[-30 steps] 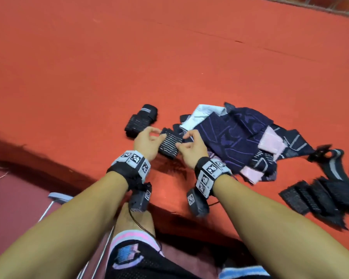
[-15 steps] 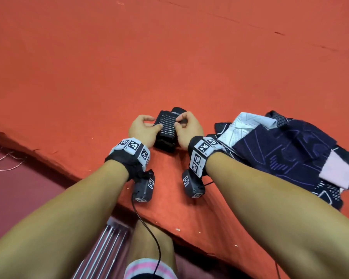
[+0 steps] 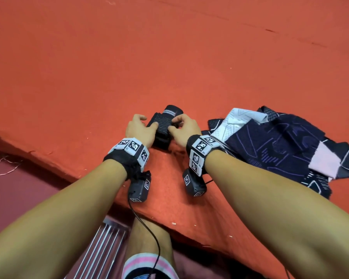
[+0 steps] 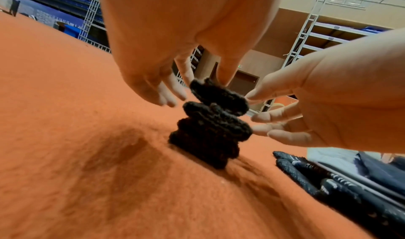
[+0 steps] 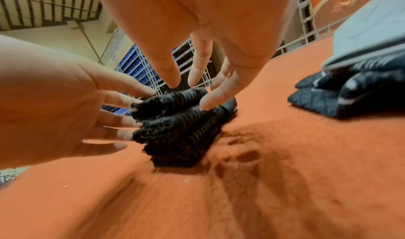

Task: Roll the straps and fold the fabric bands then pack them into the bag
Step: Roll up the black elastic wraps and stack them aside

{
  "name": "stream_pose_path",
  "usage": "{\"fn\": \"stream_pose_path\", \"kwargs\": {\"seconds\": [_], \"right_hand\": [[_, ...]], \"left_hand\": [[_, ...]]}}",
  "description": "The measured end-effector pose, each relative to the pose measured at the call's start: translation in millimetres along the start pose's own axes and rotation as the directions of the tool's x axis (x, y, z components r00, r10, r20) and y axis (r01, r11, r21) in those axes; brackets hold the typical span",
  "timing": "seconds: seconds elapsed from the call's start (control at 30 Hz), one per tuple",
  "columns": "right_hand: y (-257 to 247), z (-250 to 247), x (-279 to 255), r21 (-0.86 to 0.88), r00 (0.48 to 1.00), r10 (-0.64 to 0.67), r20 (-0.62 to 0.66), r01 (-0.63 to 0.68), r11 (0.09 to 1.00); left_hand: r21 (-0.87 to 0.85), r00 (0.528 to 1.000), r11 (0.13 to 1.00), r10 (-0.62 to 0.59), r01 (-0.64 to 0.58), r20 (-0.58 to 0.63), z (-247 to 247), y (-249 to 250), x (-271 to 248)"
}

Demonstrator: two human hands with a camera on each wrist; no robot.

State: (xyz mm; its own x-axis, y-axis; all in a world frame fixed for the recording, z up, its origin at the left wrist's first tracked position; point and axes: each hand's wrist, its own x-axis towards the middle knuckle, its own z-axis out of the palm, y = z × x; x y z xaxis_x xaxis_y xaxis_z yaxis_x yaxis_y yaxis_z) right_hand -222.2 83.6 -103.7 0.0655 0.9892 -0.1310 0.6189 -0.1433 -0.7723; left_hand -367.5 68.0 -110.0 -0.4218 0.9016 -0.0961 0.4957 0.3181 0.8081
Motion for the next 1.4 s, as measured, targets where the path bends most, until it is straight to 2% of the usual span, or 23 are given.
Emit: {"fn": "stream_pose_path", "kwargs": {"seconds": [0.1, 0.17, 0.27, 0.37, 0.53, 0.63, 0.77, 0.9, 0.97, 1.03, 1.13, 1.23, 1.33, 1.4], "right_hand": [[6, -26, -14, -0.018, 1.000, -0.008, -0.014, 0.008, 1.000], [15, -46, -25, -0.018, 0.999, 0.001, -0.035, -0.002, 1.000], [37, -86, -47, 0.000, 0.997, 0.029, -0.068, -0.029, 1.000], [63, -131, -72, 0.012, 0.990, 0.075, -0.121, -0.074, 0.997], [117, -215, -120, 0.046, 0.966, 0.163, -0.202, -0.156, 0.987], [159, -271, -153, 0.064, 0.934, 0.245, -0.260, -0.236, 0.970], [217, -330, -195, 0.094, 0.874, 0.351, -0.335, -0.339, 0.936], [273, -365, -233, 0.150, 0.789, 0.454, -0.414, -0.433, 0.889], [296, -371, -246, 0.199, 0.743, 0.512, -0.431, -0.475, 0.857], [315, -370, -253, 0.241, 0.714, 0.563, -0.415, -0.510, 0.825], [334, -362, -257, 0.285, 0.702, 0.603, -0.380, -0.531, 0.798], [343, -354, -258, 0.279, 0.695, 0.610, -0.380, -0.543, 0.792], [346, -351, -257, 0.273, 0.709, 0.610, -0.353, -0.545, 0.792], [345, -349, -257, 0.260, 0.739, 0.583, -0.336, -0.523, 0.812]], "left_hand": [[0.025, 0.978, 0.998, 0.061, -0.057, -0.201, -9, 21, -21], [0.014, 0.957, 0.991, 0.131, -0.132, -0.260, -10, 39, -40], [-0.037, 0.964, 0.971, 0.229, -0.235, -0.132, 7, 69, -69], [-0.124, 0.966, 0.959, 0.258, -0.254, 0.016, 40, 101, -101], [-0.193, 0.920, 0.940, 0.321, -0.281, 0.227, 114, 150, -173], [-0.206, 0.854, 0.922, 0.383, -0.329, 0.352, 163, 181, -227], [-0.228, 0.721, 0.888, 0.459, -0.401, 0.519, 222, 209, -298], [-0.176, 0.605, 0.882, 0.433, -0.437, 0.668, 274, 213, -349], [-0.124, 0.573, 0.885, 0.391, -0.448, 0.720, 295, 205, -363], [-0.061, 0.579, 0.885, 0.353, -0.462, 0.735, 312, 194, -372], [0.040, 0.620, 0.890, 0.284, -0.455, 0.731, 328, 181, -381], [0.093, 0.637, 0.892, 0.241, -0.443, 0.732, 338, 174, -385], [0.088, 0.632, 0.914, 0.201, -0.395, 0.748, 342, 168, -385], [0.062, 0.630, 0.915, 0.225, -0.400, 0.744, 339, 164, -383]]}}
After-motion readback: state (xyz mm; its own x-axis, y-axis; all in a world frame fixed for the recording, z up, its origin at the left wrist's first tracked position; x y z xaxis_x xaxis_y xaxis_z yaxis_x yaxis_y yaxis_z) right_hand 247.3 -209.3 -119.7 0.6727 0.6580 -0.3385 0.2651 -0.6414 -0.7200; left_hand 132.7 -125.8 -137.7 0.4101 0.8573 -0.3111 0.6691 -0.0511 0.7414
